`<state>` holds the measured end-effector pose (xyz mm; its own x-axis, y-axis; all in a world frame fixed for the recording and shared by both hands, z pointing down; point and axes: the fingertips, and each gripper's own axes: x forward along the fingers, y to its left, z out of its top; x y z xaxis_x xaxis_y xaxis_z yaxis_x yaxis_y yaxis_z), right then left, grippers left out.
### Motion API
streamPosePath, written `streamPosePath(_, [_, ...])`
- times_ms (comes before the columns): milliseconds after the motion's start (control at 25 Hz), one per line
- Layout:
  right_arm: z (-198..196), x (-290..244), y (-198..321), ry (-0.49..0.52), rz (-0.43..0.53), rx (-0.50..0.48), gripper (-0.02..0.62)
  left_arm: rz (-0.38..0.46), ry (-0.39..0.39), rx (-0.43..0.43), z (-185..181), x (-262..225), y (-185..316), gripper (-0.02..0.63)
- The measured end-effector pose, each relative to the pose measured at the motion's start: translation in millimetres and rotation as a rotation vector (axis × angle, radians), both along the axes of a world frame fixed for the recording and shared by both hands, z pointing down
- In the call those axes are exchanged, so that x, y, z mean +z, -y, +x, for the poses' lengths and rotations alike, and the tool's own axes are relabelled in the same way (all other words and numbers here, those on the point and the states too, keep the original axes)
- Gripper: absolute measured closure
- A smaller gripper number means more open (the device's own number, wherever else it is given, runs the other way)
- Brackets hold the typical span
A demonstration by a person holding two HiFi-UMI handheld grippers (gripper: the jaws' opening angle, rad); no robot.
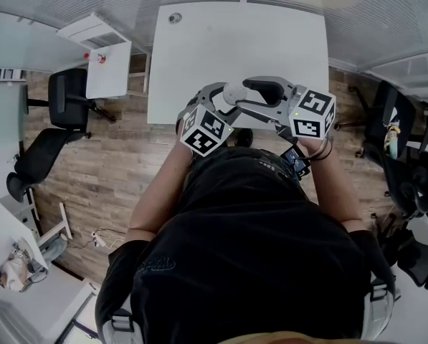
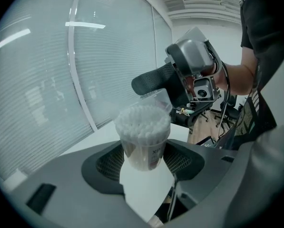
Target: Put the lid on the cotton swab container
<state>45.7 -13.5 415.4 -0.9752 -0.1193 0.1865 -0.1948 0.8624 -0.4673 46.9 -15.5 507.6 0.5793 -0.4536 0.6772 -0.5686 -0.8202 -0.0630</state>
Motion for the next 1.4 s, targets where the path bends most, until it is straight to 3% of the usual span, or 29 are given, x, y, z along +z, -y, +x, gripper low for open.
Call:
streamPosePath(360, [0, 6, 7, -0.041, -0.016, 0.097, 0.412, 0.025, -0.006, -0.037, -2, -4, 3, 0.337])
streamPosePath(680, [0, 9, 9, -0.162, 0.096, 0.179, 0.449, 0.038, -0.004, -0.063, 0, -7, 3, 0.337])
streamPosePath(840, [0, 12, 10, -0.185, 0.108, 0.206, 0.448, 0.038, 0.004, -0.072, -1, -7, 3, 0.337])
streamPosePath(1400, [-2, 16, 8, -0.259, 0.18, 0.202, 0.448, 0.035, 0.045, -0.063, -3, -7, 1, 0.341])
